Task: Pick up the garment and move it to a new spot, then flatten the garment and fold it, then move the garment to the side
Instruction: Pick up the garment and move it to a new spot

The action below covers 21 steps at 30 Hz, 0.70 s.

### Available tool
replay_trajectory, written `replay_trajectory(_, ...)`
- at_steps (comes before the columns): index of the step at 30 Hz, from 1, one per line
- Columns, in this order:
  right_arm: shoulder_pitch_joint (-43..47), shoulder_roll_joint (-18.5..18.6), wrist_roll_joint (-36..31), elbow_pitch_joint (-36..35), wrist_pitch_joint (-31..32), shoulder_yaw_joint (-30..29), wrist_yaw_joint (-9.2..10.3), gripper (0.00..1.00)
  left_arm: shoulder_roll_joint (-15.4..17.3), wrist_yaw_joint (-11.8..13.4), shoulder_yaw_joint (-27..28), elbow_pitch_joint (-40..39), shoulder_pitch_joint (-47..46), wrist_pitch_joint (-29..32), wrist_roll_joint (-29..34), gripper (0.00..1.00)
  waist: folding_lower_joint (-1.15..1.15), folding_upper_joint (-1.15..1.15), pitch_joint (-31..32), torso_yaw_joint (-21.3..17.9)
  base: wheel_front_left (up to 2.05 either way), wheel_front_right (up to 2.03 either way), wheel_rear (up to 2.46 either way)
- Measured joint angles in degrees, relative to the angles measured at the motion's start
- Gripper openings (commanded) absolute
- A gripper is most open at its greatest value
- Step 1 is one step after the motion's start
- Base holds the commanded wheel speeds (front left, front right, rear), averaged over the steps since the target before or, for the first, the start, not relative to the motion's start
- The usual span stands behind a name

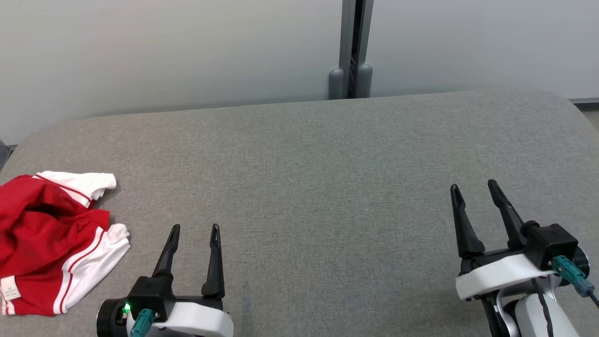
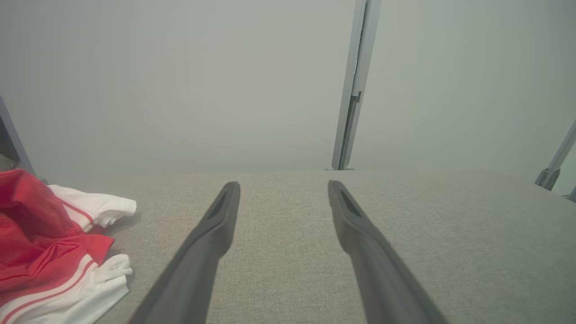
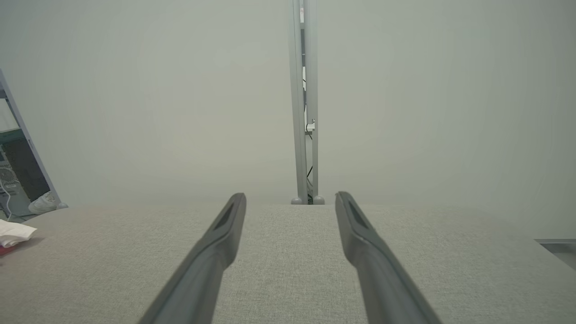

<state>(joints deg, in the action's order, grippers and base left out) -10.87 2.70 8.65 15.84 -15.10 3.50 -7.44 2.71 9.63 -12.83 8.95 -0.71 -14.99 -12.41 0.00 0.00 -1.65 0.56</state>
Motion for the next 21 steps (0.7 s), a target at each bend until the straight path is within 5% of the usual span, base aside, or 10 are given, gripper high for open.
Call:
replay_trajectory(8,0.6,0.0,0.4,-0.8,0.0,0.4,0.00,1.00,0.0,-0.2,-0.3,0.1,-0.7,0.0,-0.2,1.00,0.00,0.00,-0.9,4.4,0.00,0.00,0.00)
replay_trajectory(21,2.0,0.0,0.4,-1.0,0.0,4.1,-0.04,1.00,0.1,-0.6,3.2,0.2,1.8,0.0,0.5,1.00,0.00,0.00,-0.1,16.9,0.00,0.00,0.00)
